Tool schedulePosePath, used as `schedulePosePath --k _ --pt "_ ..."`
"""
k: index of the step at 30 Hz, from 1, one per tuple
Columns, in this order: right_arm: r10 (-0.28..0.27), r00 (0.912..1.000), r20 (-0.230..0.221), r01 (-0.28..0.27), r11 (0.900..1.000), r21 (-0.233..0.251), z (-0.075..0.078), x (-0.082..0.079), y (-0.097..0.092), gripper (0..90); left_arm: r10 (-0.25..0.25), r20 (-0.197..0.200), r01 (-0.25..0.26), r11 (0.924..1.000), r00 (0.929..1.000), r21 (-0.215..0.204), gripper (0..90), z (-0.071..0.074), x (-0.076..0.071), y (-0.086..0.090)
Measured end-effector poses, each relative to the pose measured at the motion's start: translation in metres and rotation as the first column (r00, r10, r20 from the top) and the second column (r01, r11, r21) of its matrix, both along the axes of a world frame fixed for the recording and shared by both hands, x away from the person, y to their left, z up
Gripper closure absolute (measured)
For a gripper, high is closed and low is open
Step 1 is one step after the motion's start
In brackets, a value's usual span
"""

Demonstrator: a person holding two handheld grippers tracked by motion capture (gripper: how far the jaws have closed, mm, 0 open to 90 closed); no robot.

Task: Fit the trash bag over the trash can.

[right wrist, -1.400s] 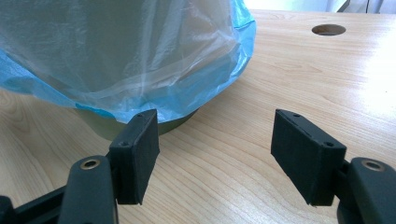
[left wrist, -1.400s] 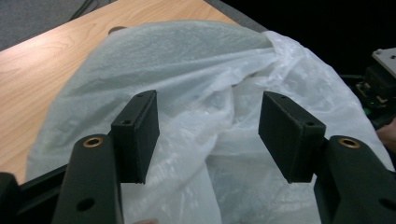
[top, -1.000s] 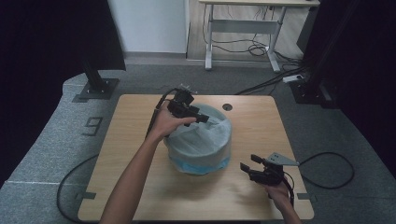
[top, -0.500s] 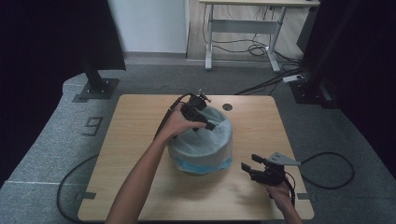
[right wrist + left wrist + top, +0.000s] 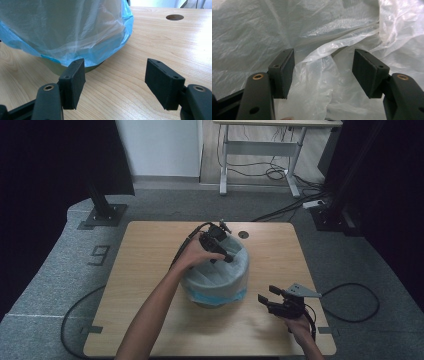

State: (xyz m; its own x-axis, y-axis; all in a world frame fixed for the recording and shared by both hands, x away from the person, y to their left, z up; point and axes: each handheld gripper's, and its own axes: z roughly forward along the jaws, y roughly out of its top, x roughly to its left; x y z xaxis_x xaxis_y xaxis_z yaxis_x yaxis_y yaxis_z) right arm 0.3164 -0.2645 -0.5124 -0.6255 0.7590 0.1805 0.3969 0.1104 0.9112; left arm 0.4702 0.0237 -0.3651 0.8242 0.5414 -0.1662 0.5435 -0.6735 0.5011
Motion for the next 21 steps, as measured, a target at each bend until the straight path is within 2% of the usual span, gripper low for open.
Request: schedulePosePath --k 4,7,11,15,18,21 --pt "-0.016 0.9999 0.007 0.016 0.9998 0.011 0.001 -0.001 -0.001 32.4 -0.007 0.041 0.01 0.9965 0.9991 -0.083 34.7 0.017 -0.01 0.01" --pt "-0.025 0.9997 0.005 0.025 0.9994 0.024 0.002 -0.001 -0.001 32.5 -0.025 0.064 0.033 0.9924 0.9977 -0.119 34.5 0.027 -0.02 0.012" --pt "-0.037 0.9993 0.003 0.037 0.999 0.025 0.002 -0.001 -0.001 32.6 -0.068 0.078 0.076 0.9916 0.9946 -0.105 33.5 0.03 -0.032 0.005" --pt "-0.037 0.9993 -0.001 0.037 0.999 0.024 0.002 -0.001 -0.002 32.6 -0.092 0.116 0.102 0.9914 0.989 -0.082 32.6 0.033 -0.042 0.0" --pt "-0.032 0.9995 0.0 0.032 0.9993 0.021 0.001 -0.001 -0.001 32.6 -0.082 0.15 0.096 0.9918 0.9852 -0.085 32.5 0.037 -0.043 0.004" --pt "-0.03 0.9996 -0.001 0.03 0.9993 0.022 0.001 -0.001 -0.002 32.6 -0.049 0.175 0.067 0.9932 0.9834 -0.096 32.4 0.04 -0.043 0.012"
